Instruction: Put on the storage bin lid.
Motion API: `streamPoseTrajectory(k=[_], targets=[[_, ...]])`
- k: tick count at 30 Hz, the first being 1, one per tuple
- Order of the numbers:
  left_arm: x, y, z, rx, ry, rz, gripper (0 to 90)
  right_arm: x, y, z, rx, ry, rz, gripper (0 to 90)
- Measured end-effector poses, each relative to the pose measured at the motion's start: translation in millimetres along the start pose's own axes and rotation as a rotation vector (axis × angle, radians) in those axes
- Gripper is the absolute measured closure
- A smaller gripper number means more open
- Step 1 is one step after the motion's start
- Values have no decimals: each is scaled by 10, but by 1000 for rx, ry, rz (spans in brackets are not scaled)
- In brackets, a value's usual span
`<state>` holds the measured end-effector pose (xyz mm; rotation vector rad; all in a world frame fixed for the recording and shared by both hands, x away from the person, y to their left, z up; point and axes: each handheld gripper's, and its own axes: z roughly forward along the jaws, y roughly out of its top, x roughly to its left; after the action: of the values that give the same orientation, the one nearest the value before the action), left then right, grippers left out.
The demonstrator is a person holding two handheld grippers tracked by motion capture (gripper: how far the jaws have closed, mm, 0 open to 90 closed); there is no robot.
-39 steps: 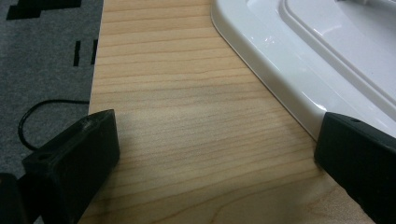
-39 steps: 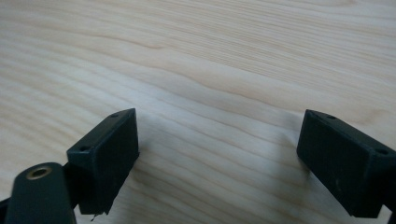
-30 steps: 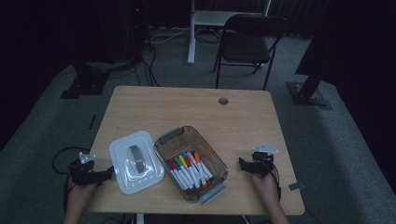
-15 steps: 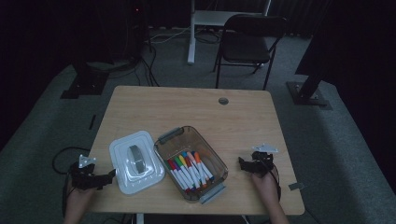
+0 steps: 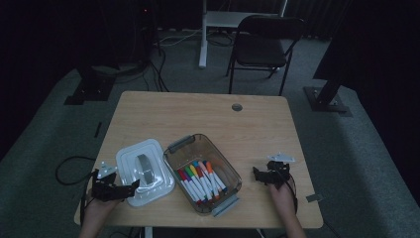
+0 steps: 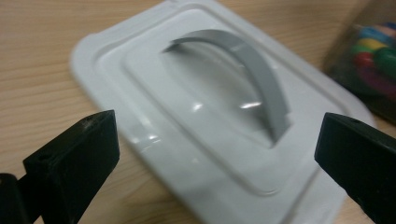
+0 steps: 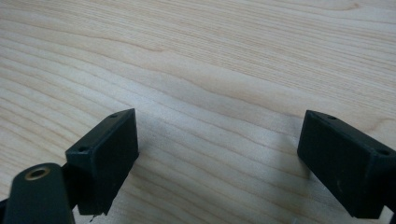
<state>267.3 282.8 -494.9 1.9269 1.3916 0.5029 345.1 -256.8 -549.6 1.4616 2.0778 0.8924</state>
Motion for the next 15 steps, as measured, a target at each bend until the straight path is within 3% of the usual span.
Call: streamPoseTrajectory(k=[8, 15], targets=[[-158, 95, 166, -2, -32, 16, 19, 0, 0, 0, 0, 0, 0, 119], [-243, 112, 343, 3, 0, 15, 55, 0, 0, 0, 0, 0, 0, 119]])
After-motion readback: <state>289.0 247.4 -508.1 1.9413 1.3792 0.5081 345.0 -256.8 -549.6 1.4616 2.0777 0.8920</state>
